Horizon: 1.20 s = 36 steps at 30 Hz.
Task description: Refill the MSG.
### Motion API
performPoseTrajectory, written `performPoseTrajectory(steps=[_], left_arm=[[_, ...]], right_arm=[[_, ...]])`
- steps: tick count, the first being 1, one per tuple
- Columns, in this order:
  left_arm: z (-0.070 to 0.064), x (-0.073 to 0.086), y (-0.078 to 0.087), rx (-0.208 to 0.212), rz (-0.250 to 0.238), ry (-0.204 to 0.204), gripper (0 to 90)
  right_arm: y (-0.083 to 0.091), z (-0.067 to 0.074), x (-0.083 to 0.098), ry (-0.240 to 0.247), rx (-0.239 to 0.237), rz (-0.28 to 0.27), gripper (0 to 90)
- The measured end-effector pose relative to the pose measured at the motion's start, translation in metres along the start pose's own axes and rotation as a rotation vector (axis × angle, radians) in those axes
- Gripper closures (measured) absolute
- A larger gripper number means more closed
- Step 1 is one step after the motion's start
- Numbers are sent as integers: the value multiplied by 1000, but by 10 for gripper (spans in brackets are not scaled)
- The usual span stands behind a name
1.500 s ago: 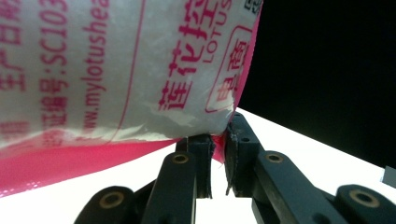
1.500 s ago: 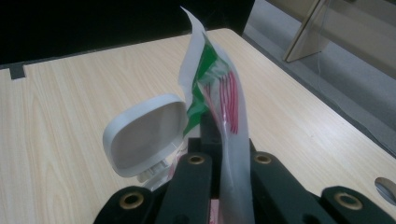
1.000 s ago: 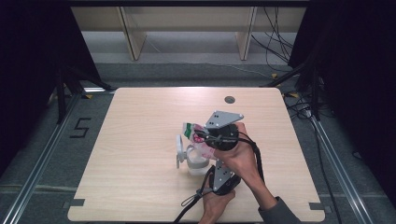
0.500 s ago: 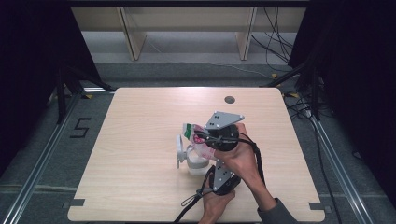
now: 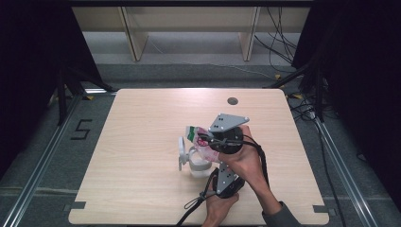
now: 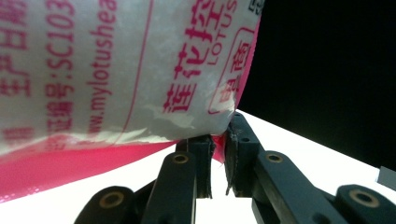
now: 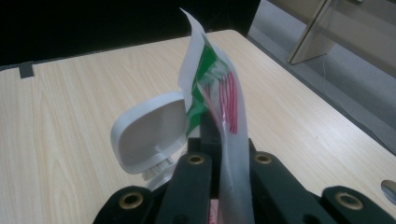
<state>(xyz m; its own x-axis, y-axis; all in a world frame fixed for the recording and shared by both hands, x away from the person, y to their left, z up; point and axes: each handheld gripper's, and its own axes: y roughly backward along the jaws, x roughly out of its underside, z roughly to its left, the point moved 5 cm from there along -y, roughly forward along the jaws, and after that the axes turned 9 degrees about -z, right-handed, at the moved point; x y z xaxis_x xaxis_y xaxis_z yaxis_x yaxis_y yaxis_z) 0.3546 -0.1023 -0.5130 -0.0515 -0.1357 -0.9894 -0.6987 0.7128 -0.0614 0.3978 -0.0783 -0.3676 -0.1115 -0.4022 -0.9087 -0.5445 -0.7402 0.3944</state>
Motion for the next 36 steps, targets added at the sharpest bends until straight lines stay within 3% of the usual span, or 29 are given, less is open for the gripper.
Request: performPoseTrajectory(steps=[4,14,22,24,28,31,36], left_arm=[[-1,0,0,8,-1,5,814],[0,-1,-1,8,-3,3,813],[-1,-2,-1,11,-10,9,814],[-1,-3,-1,12,-14,12,814],[-1,-4,-2,11,-16,12,814],[-1,-5,-2,12,-18,10,814],[0,-5,-2,13,-14,9,814]], right_arm=[[0,-2,0,19,8,-10,900],[1,-2,0,-6,4,2,900],[0,-3,-2,24,15,-10,899],[0,-1,-2,6,15,-4,900],[0,0,-4,6,16,1,900],[1,-3,-6,33,16,-14,900],[1,-3,-6,22,14,-12,900]])
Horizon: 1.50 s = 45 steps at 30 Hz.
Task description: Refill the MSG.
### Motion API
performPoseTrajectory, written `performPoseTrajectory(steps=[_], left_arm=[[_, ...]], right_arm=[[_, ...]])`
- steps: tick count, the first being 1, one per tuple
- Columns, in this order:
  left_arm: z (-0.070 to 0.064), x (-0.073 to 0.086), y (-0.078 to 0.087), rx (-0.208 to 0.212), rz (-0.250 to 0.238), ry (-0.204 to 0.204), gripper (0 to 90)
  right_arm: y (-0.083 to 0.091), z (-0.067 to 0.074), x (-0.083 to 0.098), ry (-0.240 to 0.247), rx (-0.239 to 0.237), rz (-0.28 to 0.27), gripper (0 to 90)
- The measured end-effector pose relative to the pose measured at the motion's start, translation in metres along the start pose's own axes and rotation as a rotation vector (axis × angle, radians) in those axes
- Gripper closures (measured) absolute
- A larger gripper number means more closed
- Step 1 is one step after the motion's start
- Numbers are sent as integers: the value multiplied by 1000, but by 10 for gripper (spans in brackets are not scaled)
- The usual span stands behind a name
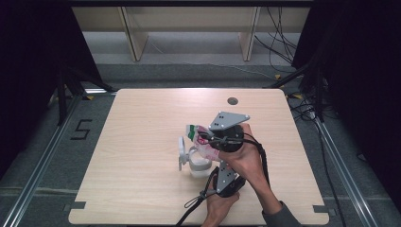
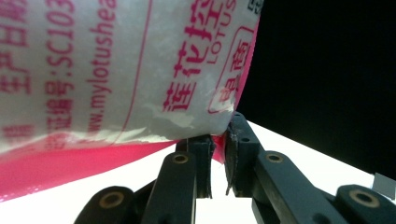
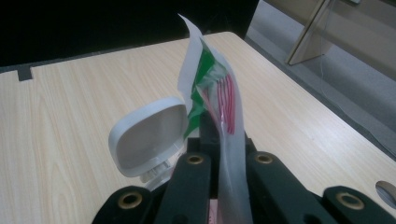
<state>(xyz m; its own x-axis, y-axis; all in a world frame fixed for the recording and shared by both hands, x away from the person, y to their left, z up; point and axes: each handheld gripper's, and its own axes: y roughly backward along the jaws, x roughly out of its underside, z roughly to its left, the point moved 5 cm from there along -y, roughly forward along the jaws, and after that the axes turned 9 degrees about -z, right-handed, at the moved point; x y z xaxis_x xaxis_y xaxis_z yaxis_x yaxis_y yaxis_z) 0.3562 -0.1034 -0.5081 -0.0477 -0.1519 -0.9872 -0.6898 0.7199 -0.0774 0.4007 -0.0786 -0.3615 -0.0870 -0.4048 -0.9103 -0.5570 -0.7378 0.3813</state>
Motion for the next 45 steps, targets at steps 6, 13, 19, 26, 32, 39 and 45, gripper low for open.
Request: performPoseTrajectory(steps=[6,13,19,26,32,39,45], left_arm=[[1,0,-1,-1,-2,7,814],[2,-1,-2,-1,-3,10,814],[1,-1,-1,4,-7,14,815],[1,-1,-1,2,-9,13,815],[1,-1,-1,0,-9,12,814],[1,-2,-1,-2,-10,13,814],[1,-2,-1,-2,-11,14,814]], right_arm=[[0,0,-1,-2,0,1,899],[0,2,0,-9,6,9,900],[-3,4,0,12,-5,7,900],[0,3,-1,-4,4,4,900],[1,3,-2,1,-4,4,900],[0,2,-2,8,-2,-4,900],[-1,2,-2,4,1,-6,900]])
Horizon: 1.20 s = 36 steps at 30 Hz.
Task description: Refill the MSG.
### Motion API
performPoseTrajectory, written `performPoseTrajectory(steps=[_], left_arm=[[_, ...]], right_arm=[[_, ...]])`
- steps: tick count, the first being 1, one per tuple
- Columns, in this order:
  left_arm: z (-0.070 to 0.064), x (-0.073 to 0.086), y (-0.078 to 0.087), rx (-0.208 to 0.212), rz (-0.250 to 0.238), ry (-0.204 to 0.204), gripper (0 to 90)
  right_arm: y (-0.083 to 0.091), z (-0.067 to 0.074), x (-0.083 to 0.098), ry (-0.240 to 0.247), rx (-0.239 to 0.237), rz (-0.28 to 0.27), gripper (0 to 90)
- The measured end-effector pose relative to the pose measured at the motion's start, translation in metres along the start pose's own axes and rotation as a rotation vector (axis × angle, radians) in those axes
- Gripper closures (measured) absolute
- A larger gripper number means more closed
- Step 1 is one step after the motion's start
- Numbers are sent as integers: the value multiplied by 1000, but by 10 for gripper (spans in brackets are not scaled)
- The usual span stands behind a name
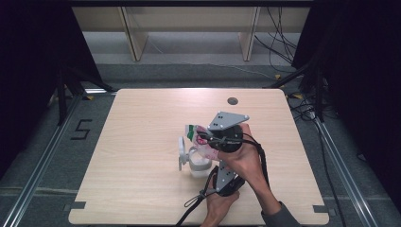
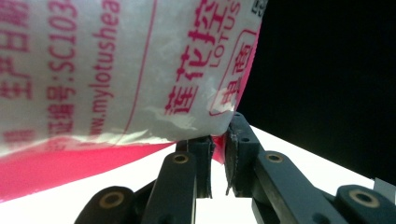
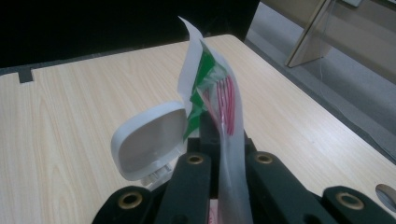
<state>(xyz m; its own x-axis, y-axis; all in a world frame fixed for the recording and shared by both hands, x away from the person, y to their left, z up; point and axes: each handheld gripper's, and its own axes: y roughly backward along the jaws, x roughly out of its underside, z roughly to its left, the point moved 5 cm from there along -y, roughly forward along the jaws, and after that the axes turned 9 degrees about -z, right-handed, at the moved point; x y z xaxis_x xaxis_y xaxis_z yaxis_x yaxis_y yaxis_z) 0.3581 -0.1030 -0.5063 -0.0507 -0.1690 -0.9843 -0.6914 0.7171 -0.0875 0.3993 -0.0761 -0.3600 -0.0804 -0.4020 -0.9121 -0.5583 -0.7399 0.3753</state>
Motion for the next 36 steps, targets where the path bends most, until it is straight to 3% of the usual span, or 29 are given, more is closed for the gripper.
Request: performPoseTrajectory(steps=[22,23,24,29,31,34,35,36], left_arm=[[2,0,-1,10,3,10,815],[6,1,1,0,34,-33,815],[-4,-3,-6,9,-71,94,815],[-4,-3,-6,8,-75,94,815],[3,-1,-1,4,-5,10,815],[2,-1,-1,8,-1,7,815],[-4,-3,-5,9,-67,82,815],[-2,-2,-4,11,-48,61,815]], right_arm=[[-2,2,0,-3,5,9,899],[-3,3,0,-2,0,11,899],[-2,3,0,4,-4,14,899],[-4,4,0,9,1,5,899],[-2,3,-1,9,-6,9,899],[-2,2,-1,8,2,1,899],[-2,2,0,8,1,4,899],[-2,2,-1,15,4,3,899]])
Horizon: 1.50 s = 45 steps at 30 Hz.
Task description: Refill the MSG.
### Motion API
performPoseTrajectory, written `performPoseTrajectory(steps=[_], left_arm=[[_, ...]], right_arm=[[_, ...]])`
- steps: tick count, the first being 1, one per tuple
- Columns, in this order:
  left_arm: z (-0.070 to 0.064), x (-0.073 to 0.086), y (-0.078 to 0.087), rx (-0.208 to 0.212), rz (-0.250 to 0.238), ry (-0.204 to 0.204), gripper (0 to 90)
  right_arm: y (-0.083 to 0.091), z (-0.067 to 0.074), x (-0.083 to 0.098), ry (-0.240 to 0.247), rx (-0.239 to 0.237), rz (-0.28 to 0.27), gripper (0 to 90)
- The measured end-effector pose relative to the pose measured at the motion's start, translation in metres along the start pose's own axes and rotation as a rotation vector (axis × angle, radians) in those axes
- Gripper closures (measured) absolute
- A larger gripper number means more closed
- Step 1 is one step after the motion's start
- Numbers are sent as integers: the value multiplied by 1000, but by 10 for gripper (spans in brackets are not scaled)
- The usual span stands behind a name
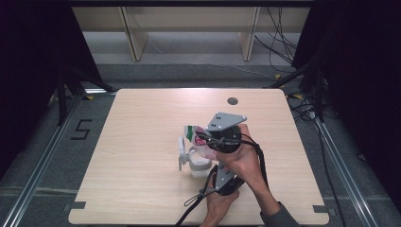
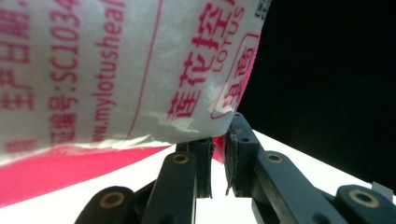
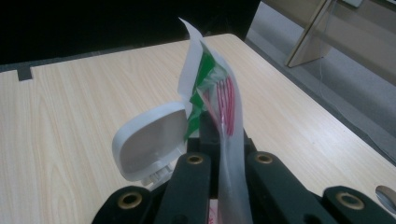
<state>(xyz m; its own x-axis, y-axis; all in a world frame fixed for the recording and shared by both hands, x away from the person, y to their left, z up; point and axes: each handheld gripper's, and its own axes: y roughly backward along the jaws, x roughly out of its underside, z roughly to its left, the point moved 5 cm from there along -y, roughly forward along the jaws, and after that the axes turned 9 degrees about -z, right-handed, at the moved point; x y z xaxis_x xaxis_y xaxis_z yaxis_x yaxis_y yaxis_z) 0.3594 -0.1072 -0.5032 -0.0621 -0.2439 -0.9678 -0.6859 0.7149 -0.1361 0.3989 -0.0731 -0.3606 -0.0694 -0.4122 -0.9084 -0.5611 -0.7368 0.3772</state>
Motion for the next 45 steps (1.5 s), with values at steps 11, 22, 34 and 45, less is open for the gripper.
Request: performPoseTrajectory(steps=[11,22,34,45], left_arm=[[-2,0,-3,-2,-26,48,815],[-4,2,-4,33,-23,63,816],[-4,-2,-6,32,-40,81,816],[-4,-2,-5,33,-37,67,816]], right_arm=[[-3,2,3,-19,-3,26,899],[-5,3,4,-4,-5,32,898],[-7,6,2,18,-4,39,897],[-6,6,1,25,-7,31,897]])
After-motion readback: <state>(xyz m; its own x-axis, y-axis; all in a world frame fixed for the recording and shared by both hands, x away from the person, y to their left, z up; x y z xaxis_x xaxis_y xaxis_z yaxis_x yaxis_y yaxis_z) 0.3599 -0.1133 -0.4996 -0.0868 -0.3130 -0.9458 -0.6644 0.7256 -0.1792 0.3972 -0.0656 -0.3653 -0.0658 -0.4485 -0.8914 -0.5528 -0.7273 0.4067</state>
